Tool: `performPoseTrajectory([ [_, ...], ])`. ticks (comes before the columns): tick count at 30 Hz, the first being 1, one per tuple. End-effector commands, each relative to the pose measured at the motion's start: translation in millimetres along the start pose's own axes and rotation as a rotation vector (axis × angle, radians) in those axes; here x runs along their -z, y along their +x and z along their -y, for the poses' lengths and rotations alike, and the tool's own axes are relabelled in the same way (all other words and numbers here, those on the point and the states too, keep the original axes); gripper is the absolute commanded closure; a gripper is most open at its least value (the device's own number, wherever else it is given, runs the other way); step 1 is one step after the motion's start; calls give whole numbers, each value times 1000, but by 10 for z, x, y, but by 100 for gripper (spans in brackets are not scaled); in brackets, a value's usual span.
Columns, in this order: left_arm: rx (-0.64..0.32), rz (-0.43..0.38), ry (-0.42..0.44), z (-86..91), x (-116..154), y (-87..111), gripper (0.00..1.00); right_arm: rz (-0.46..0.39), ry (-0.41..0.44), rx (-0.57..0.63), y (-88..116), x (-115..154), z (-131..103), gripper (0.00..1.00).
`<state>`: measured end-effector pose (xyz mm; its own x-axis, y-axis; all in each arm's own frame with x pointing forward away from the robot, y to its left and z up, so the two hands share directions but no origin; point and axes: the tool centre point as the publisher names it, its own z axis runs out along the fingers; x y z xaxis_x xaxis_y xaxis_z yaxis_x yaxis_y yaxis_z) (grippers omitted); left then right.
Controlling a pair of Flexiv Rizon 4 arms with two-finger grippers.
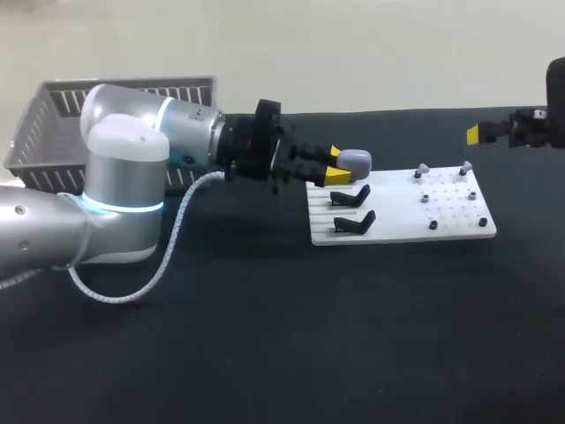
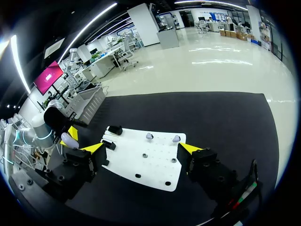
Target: Pick up each earbud case from the left stands, insert the matching earbuds, close the lid, and place the case in the box.
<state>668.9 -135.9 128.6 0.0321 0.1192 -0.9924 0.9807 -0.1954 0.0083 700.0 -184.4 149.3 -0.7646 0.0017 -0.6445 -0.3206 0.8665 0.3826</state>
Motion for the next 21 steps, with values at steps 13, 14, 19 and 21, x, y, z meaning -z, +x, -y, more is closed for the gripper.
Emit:
performPoseTrajectory([
  [13, 1, 1, 3, -16, -4, 7, 100, -48, 17, 139, 289, 237, -702, 0],
  [14, 1, 1, 3, -16, -4, 7, 100, -48, 20, 143, 308, 251, -759, 0],
  [19, 1, 1, 3, -16, -4, 7, 100, -81, 54, 179, 472, 288, -1119, 0],
  [21, 1, 1, 3, -16, -4, 7, 100, -102, 67, 208, 529, 266, -1227, 0],
])
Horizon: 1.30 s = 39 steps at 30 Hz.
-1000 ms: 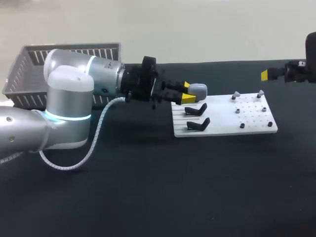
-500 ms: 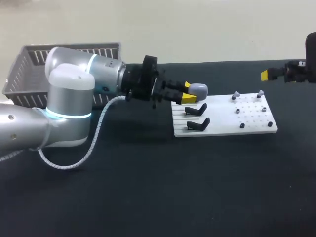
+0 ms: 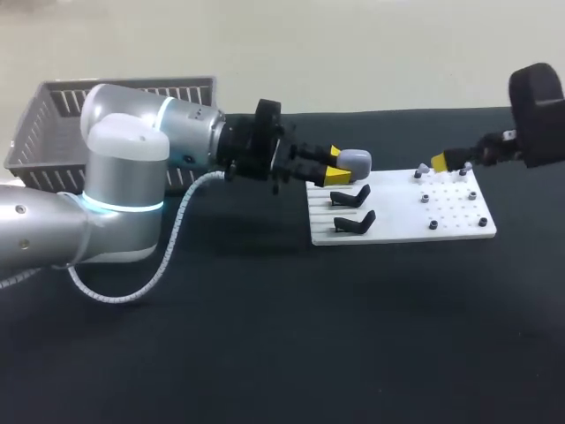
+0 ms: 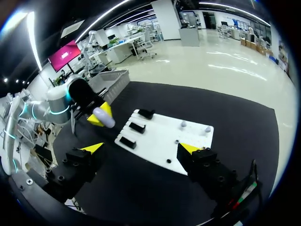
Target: Pick up each earbud case from the left stands, insert the matching earbuds, close the lid, and place the case in the box.
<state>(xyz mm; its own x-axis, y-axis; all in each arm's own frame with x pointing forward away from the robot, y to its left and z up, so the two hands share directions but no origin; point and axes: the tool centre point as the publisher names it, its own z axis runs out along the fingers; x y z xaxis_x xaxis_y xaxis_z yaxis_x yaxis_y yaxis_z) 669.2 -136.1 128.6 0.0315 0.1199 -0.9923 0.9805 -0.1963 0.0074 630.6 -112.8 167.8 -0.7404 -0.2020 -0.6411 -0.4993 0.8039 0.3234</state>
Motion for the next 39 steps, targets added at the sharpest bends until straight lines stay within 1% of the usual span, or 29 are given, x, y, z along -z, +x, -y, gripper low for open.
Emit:
performPoseTrajectory([
  [1, 0, 1, 2, -13, -2, 7, 100, -21, 151, 26, 79, 60, -391, 0],
  [6, 0, 1, 2, -13, -2, 7, 100, -65, 147, 66, 80, -71, -621, 0],
  [10, 0, 1, 2, -13, -2, 7, 100, -84, 147, 74, 53, -208, -698, 0],
  [17, 0, 1, 2, -13, -2, 7, 100, -100, 138, 61, -11, -362, -821, 0],
  [23, 0, 1, 2, -13, -2, 7, 100, -136, 161, 25, -73, -496, -833, 0],
  [27, 0, 1, 2, -13, -2, 7, 100, -153, 172, -14, -106, -581, -786, 0],
  [34, 0, 1, 2, -13, -2, 7, 100, -167, 224, -15, -121, -689, -754, 0],
  [39, 0, 1, 2, -13, -2, 7, 100, -170, 233, -28, -110, -745, -711, 0],
])
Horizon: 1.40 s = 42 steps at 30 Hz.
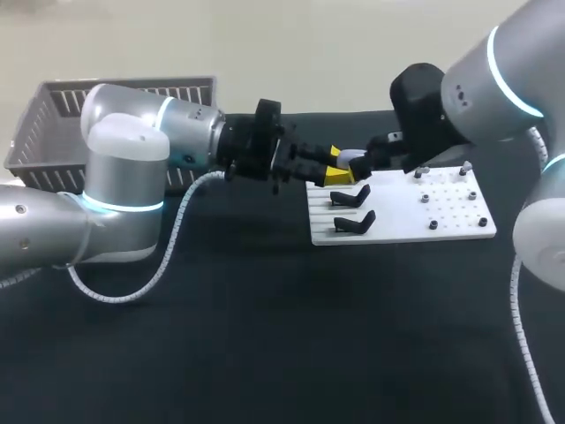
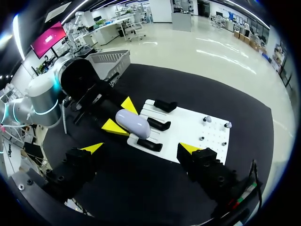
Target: Pick up each earbud case from the left stands, insert the matching earbuds, close the lid, and place the case in the box.
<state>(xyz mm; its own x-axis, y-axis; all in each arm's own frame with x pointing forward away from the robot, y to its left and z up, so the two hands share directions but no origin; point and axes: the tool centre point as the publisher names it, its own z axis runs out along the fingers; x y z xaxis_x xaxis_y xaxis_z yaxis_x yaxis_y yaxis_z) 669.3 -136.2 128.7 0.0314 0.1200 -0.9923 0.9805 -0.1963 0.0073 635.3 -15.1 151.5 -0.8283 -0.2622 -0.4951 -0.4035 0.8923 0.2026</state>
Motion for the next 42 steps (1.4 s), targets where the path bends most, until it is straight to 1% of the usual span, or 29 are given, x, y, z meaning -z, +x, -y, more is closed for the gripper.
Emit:
performPoseTrajectory([
  [1, 0, 1, 2, -12, -1, 8, 100, 10, 57, -8, 7, -73, -8, 0],
  [10, 0, 1, 2, -12, -1, 8, 100, 20, 79, -34, -36, -110, 66, 0],
  [24, 0, 1, 2, -12, -1, 8, 100, 35, 90, -68, -108, -152, 162, 0],
  [31, 0, 1, 2, -12, -1, 8, 100, 41, 102, -79, -131, -140, 198, 0],
  [33, 0, 1, 2, -12, -1, 8, 100, 49, 112, -81, -149, -123, 207, 0],
  [36, 0, 1, 2, -12, -1, 8, 100, 83, 131, -90, -183, -62, 243, 0],
  [42, 0, 1, 2, -12, -1, 8, 100, 169, 179, -88, -247, 191, 307, 0],
])
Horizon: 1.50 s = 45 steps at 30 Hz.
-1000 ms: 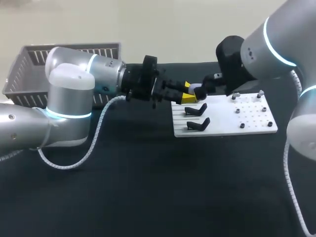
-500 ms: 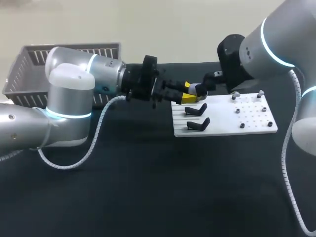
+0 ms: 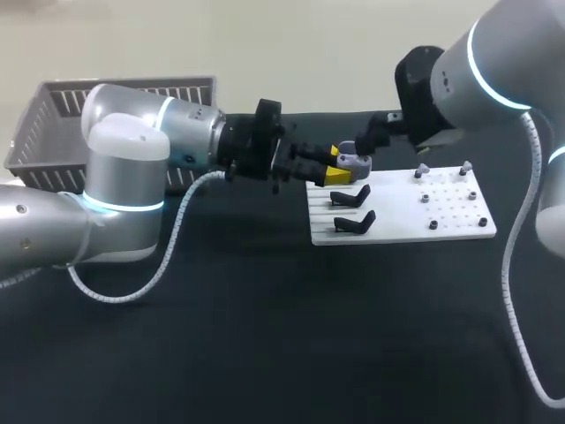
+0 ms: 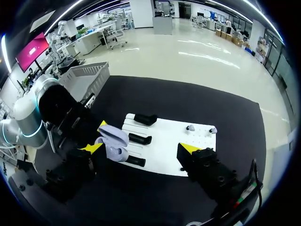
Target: Pick up each earbud case from the left stands, insert the matching earbuds, close the lid, and place the case in the box.
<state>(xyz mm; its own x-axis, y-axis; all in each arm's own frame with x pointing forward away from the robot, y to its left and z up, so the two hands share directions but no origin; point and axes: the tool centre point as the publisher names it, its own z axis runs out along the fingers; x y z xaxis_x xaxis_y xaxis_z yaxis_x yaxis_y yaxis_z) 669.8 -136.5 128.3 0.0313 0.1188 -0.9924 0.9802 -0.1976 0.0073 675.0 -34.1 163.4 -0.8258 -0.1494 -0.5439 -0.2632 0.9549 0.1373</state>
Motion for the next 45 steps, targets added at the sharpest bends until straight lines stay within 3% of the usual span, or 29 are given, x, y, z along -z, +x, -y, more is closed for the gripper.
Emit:
performPoseTrajectory([
  [1, 0, 0, 0, -6, 1, 5, 100, 104, 60, 17, 67, 220, 50, 0],
  [7, 0, 0, 0, -6, 1, 5, 100, 108, 200, 76, 82, 375, 254, 0],
  [11, 0, 0, 0, -6, 1, 5, 100, 60, 295, 89, 126, 426, 515, 0],
  [15, 0, 0, 0, -6, 1, 5, 100, -38, 343, 108, 162, 380, 767, 0],
  [18, 0, 0, 0, -6, 1, 5, 100, -125, 325, 123, 187, 315, 929, 0],
  [25, 0, 0, 0, -6, 1, 5, 100, -226, 295, 126, 204, 102, 1234, 0],
  [33, 0, 0, 0, -6, 1, 5, 100, -285, 339, 174, 217, -184, 1387, 0],
  [45, 0, 0, 0, -6, 1, 5, 100, -354, 300, 155, 231, -510, 1600, 0],
])
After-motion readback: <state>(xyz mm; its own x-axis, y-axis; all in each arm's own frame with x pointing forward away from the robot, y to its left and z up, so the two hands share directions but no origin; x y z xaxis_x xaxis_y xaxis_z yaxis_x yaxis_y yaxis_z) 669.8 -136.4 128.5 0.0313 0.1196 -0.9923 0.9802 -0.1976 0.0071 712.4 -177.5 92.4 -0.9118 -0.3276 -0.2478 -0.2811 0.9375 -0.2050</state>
